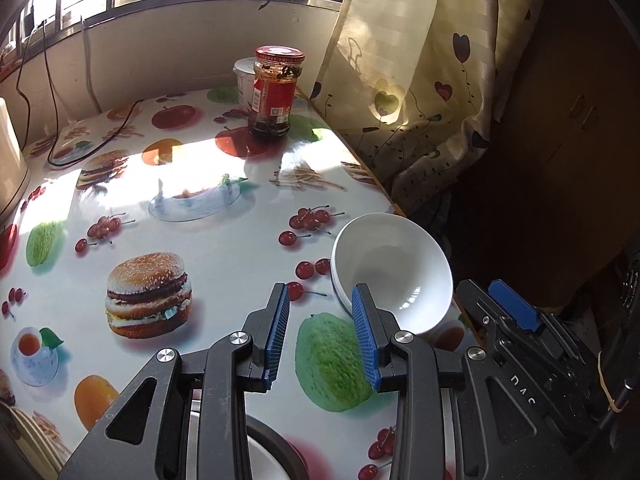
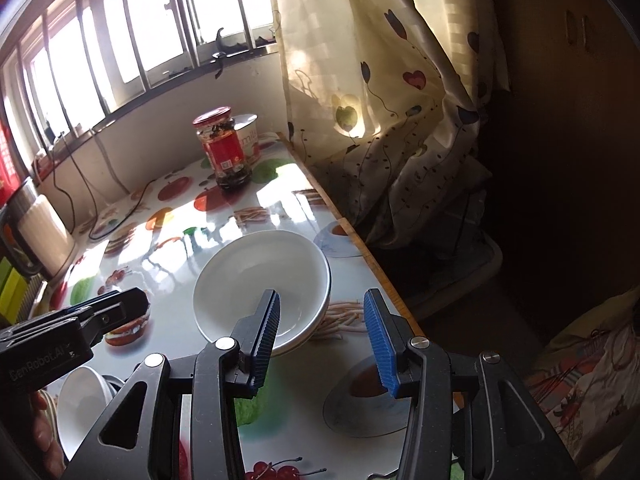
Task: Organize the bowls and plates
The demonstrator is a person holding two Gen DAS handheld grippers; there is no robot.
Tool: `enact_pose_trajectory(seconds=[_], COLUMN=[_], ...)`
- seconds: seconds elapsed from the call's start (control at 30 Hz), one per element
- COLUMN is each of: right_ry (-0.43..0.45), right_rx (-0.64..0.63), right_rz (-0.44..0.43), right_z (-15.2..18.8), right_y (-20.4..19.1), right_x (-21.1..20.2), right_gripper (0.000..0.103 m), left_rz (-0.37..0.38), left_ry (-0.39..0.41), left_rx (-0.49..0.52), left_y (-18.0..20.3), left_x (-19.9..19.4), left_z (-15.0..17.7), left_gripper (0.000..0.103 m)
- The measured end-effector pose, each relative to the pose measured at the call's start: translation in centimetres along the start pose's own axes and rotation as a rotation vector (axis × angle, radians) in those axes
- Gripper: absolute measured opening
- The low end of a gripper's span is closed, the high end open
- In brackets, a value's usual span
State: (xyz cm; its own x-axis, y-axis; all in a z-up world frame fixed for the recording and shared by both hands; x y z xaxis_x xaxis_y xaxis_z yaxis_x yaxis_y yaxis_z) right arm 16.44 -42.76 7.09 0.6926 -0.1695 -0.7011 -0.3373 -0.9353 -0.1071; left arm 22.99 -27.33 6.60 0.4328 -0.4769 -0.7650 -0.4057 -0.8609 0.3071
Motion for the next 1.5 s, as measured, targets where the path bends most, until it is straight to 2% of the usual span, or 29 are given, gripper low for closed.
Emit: enact_pose_trajectory(seconds=[0.03,0.13,0.23,0.43,0.63,0.87,0.93,1.0,1.07,1.23,1.5], right_ry=[-0.005,-0.019,-0.022,-0.040,-0.047,-0.062,-0.061,-0.063,-0.066,-0.064,-0.064], right_rx=[-0.002,0.003,0.004,-0.010,-0.016,-0.022,-0.023,-0.023,-0.023,-0.025,-0.027], right_rz=[0.000,-0.001,-0.009,-0.012,-0.015,-0.014,-0.015,-0.018,-0.019,-0.032,-0.041], right_z=[-0.1,-0.1,-0.1,-0.5,-0.7,-0.7,-0.7,-0.7,-0.7,-0.8,-0.9], right_y=[0.1,0.5,0.6,0.5,0.3,0.2,0.2,0.2,0.2,0.0,-0.2], right_x=[0.3,1.2,1.8,3.2,4.2,4.8,4.9,4.9,4.9,4.9,5.0], right_gripper=[0.044,0.044,0.044,0.044,0.043,0.028,0.026,0.023,0.020,0.015,0.011], left_rz=[0.020,-0.002,0.011,-0.026,-0.032,-0.043,-0.052,-0.042,-0.046,-0.060,-0.052], left_ry=[-0.017,-0.030,-0.041,-0.046,-0.066,-0.090,-0.082,-0.088,-0.094,-0.084,-0.086], left_rx=[-0.015,-0.020,-0.022,-0.023,-0.022,-0.031,-0.017,-0.018,-0.017,-0.001,0.009], left_y=[0.0,0.3,0.7,0.4,0.5,0.5,0.6,0.7,0.7,1.0,1.2], left_x=[0.5,1.7,2.4,3.3,4.1,4.8,4.8,4.9,5.1,5.1,5.3], left_z=[-0.1,-0.1,-0.2,-0.5,-0.5,-0.5,-0.5,-0.5,-0.5,-0.5,-0.5], left_gripper=[0.034,0.034,0.034,0.034,0.034,0.034,0.033,0.027,0.026,0.024,0.013])
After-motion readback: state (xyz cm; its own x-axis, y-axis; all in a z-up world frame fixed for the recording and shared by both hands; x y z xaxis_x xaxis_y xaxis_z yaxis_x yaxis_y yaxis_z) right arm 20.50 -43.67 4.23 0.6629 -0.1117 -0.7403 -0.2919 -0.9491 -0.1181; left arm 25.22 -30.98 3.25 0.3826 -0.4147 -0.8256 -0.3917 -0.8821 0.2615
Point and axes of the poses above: each gripper's, at about its wrist camera, not at the fingertips, and x roughly the way its jaws point, y to its right, z to its underside, the point moved 2 cm from there along x, roughly the way its jaws point, and after that the axes turned 4 degrees about z, right-handed, at the moved point
